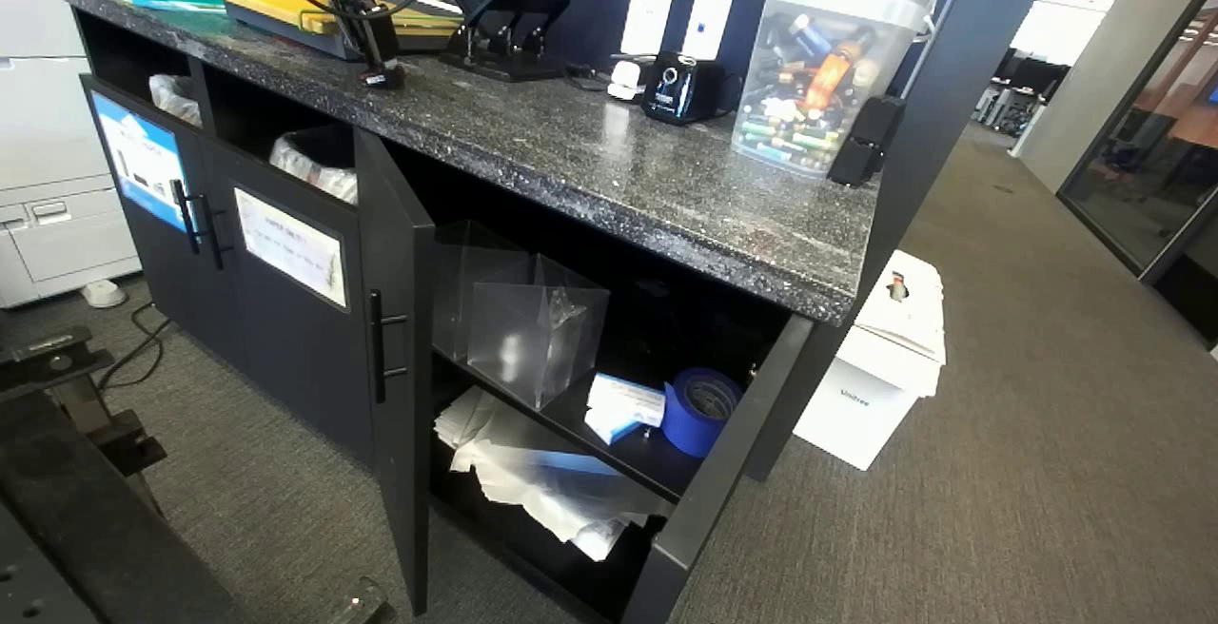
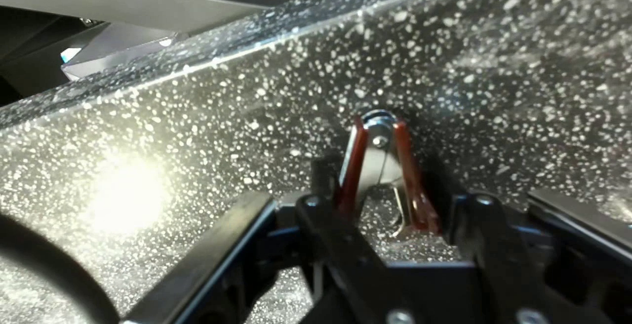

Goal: Move the staple remover to the right

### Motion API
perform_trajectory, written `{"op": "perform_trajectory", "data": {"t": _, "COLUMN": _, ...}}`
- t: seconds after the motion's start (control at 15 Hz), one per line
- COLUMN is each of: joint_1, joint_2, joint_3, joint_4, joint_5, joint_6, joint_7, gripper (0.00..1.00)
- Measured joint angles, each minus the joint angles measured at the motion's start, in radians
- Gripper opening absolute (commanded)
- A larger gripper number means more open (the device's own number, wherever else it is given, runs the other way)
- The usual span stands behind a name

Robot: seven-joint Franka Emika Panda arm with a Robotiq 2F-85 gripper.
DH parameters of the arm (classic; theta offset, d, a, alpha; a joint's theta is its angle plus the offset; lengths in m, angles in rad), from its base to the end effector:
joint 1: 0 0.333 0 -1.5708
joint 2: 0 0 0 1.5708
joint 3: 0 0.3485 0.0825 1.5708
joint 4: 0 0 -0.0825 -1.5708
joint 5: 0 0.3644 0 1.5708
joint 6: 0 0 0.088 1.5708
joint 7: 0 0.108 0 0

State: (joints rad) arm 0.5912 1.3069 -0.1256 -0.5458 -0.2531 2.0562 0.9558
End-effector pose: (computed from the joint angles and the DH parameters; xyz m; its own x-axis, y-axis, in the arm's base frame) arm 0.7254 0.4235 0.2398 0.8857 -0.2498 0.3913 -0.2966 -0.9529 0.0631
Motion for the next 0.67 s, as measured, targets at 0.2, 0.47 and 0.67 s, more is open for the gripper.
{"op": "perform_trajectory", "data": {"t": 0.2, "joint_1": 0.0, "joint_2": 0.02, "joint_3": -0.007, "joint_4": 0.055, "joint_5": 0.0, "joint_6": -0.029, "joint_7": 0.0, "gripper": 0.05}}
{"op": "perform_trajectory", "data": {"t": 0.47, "joint_1": -0.023, "joint_2": 0.006, "joint_3": -0.007, "joint_4": 0.127, "joint_5": 0.004, "joint_6": -0.057, "joint_7": -0.001, "gripper": 0.07}}
{"op": "perform_trajectory", "data": {"t": 0.67, "joint_1": -0.102, "joint_2": -0.038, "joint_3": -0.011, "joint_4": 0.129, "joint_5": 0.005, "joint_6": -0.057, "joint_7": -0.001, "gripper": 0.07}}
